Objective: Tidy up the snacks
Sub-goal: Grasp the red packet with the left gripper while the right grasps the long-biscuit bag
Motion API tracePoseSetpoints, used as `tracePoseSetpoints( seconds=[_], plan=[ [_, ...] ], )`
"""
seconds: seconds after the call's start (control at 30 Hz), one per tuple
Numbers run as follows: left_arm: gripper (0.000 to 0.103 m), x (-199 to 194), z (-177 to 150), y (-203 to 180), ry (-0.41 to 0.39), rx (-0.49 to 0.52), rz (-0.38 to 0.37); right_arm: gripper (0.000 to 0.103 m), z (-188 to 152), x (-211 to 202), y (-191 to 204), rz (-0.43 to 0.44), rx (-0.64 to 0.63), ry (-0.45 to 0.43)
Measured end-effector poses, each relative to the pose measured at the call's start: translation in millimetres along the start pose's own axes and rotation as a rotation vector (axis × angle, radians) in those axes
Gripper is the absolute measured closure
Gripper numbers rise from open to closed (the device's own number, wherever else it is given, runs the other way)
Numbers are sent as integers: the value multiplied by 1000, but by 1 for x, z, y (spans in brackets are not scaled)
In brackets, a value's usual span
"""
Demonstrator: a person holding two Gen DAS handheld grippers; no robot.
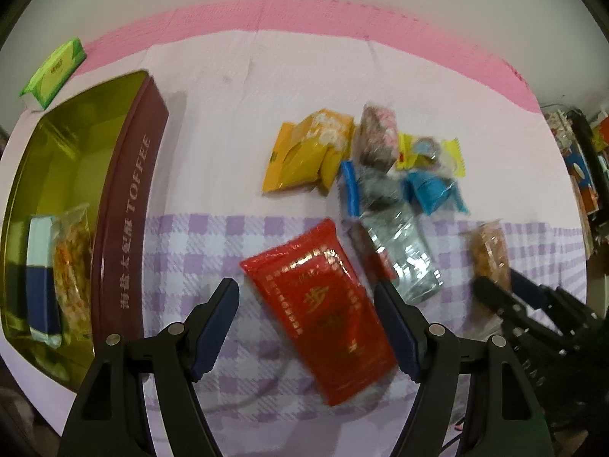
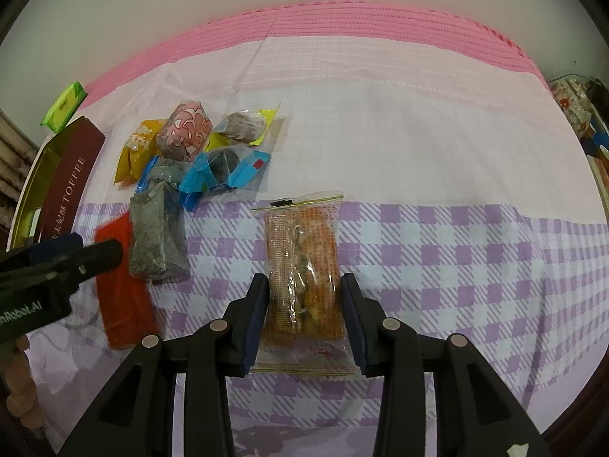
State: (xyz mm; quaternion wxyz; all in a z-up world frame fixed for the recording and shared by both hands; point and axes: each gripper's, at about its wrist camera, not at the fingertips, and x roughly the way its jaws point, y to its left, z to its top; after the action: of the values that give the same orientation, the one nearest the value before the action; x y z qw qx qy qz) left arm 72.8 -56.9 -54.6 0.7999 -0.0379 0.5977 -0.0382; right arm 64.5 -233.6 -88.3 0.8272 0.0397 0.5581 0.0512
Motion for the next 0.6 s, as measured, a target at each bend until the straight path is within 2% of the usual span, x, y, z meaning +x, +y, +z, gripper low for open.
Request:
tracePoseSetpoints(
  seconds=[0.2,0.43,0.6],
  plan=[
    [29,3,-10,10,20,-31,19,66,1,1,2,-2,-4,1],
    [29,3,-23,14,48,-155,4,67,4,2,3,11,10,14],
    [29,6,-23,6,61,-193,25,67,3,1,-2,23,14,15]
  ],
)
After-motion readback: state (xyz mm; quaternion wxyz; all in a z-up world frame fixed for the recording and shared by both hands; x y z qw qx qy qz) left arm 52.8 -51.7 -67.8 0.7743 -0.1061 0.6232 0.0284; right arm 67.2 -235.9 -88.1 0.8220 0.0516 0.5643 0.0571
